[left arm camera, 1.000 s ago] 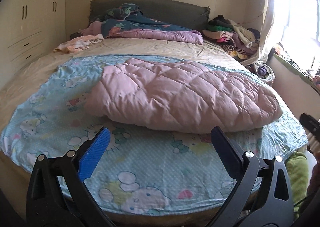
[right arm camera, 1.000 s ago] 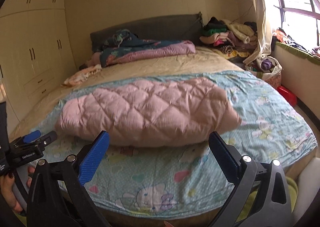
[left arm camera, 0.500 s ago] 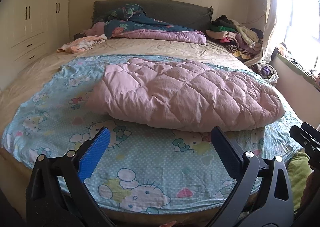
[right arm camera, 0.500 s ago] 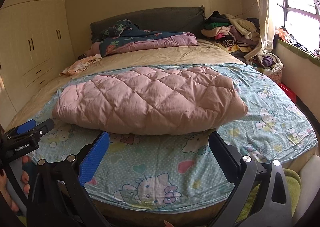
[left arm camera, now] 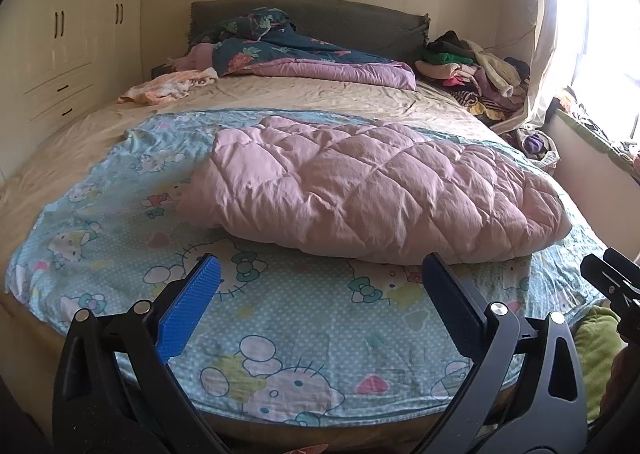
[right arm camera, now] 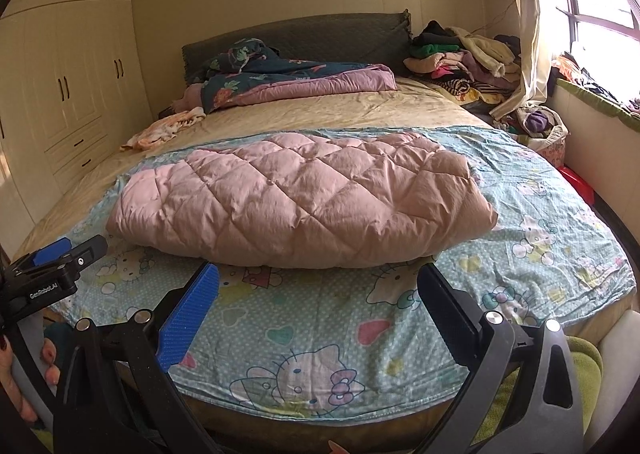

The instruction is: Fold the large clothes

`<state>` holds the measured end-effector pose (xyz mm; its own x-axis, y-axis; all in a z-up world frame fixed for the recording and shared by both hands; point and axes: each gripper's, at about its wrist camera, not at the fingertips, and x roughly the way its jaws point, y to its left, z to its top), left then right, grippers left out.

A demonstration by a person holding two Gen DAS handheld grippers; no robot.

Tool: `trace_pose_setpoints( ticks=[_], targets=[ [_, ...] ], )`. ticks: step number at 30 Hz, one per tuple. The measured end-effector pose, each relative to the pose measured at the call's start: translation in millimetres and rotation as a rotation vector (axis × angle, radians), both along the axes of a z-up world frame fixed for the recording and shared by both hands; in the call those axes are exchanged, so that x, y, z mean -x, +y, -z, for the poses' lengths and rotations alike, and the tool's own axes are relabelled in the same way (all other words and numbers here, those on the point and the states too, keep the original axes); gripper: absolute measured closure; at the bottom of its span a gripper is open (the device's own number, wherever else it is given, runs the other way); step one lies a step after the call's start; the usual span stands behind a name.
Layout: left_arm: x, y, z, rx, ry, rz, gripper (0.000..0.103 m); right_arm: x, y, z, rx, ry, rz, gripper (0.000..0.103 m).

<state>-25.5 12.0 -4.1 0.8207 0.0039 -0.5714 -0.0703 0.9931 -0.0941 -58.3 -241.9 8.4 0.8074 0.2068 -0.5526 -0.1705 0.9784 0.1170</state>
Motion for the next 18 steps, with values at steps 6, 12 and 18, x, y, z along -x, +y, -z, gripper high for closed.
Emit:
trace_pose_setpoints(
  ticks=[6, 12, 18],
  targets=[
    [-0.7, 0.4, -0.1, 0.000, 0.001, -0.001, 0.009, 0.3, 0.3, -0.5, -0.001, 0.004, 0.001, 0.004],
    [-0.3, 1.7, -0.1, -0.006, 0.003, -0.006, 0.009, 0.6, 0.1, -0.6, -0.002, 0.004, -0.001, 0.004],
    [-0.6, 1.9, -0.2, -0.006, 0.004, -0.007, 0.009, 0.5, -0.5, -0.8, -0.001, 0.004, -0.001, 0.004]
  ],
)
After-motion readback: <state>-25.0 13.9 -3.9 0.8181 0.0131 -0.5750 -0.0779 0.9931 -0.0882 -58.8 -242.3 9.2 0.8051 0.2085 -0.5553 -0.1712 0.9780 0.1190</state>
